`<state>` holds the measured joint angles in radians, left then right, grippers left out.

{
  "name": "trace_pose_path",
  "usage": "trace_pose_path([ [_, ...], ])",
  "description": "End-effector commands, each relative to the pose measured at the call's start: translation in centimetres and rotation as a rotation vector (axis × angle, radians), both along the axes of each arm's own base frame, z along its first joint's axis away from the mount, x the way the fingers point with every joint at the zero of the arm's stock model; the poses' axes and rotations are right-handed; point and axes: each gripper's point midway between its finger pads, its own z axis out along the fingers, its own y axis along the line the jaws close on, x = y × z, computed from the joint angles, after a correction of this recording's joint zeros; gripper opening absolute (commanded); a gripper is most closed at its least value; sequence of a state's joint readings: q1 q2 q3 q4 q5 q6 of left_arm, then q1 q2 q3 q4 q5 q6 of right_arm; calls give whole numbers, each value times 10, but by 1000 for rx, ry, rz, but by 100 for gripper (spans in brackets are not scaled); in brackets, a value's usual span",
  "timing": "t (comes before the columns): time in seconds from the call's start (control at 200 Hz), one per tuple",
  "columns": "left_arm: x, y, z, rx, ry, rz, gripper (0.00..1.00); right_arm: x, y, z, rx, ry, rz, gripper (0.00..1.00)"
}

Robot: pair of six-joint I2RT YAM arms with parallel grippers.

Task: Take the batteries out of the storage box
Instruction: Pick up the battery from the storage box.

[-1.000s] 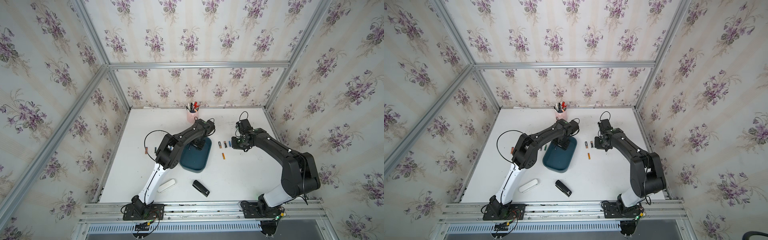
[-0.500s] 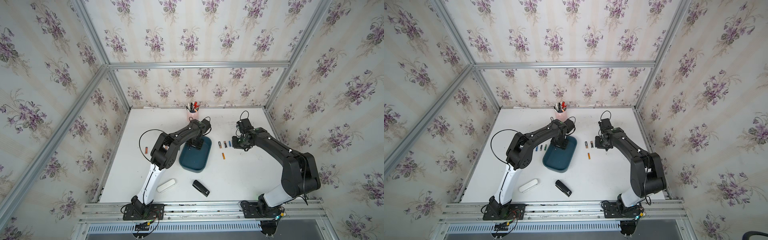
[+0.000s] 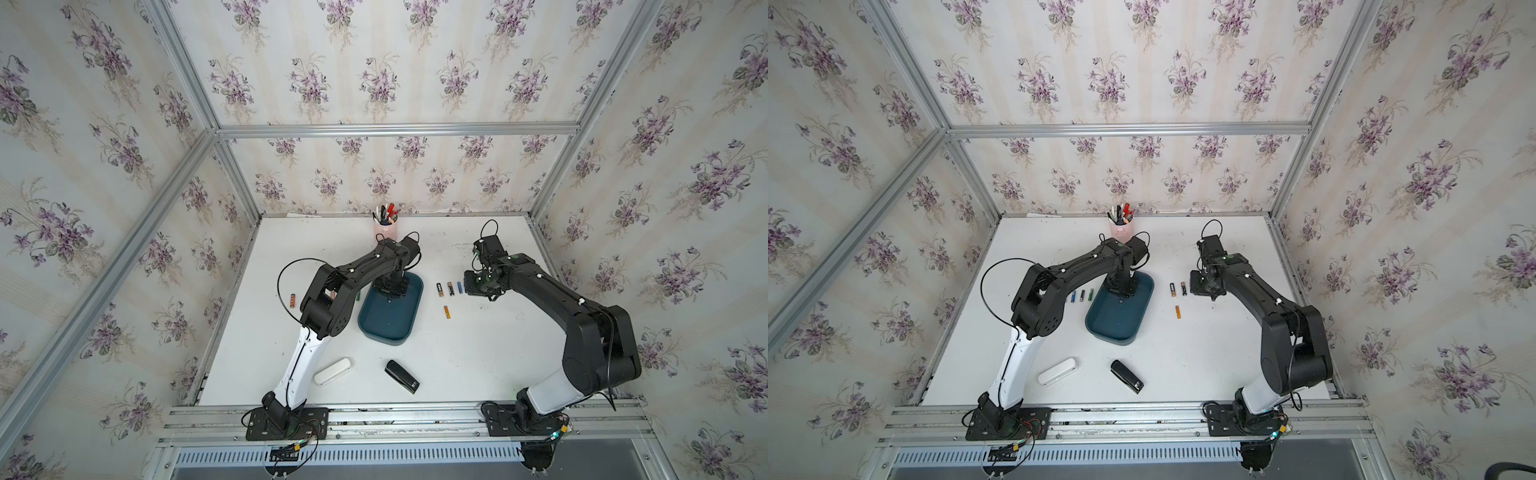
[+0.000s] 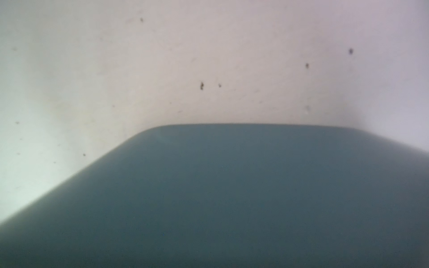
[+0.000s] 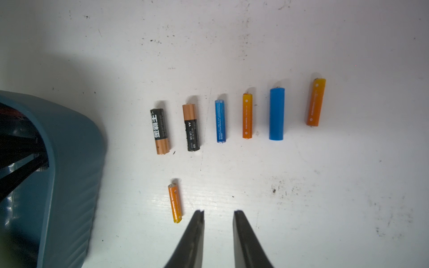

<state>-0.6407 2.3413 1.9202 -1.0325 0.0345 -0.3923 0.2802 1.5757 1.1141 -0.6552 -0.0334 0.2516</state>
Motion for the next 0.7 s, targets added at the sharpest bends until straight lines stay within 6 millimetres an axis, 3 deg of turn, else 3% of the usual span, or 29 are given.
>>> trace_pose_path([
  [0.0, -19, -5, -16, -31, 107, 4, 25, 2, -1, 2, -11, -8, 3, 27],
  [0.47, -18, -16, 15, -145, 96, 24, 17, 3, 2, 4, 12, -15, 0, 26],
  [0.699, -12, -21, 48, -241, 57, 47, 16, 4, 15, 10, 68, -24, 7, 26],
])
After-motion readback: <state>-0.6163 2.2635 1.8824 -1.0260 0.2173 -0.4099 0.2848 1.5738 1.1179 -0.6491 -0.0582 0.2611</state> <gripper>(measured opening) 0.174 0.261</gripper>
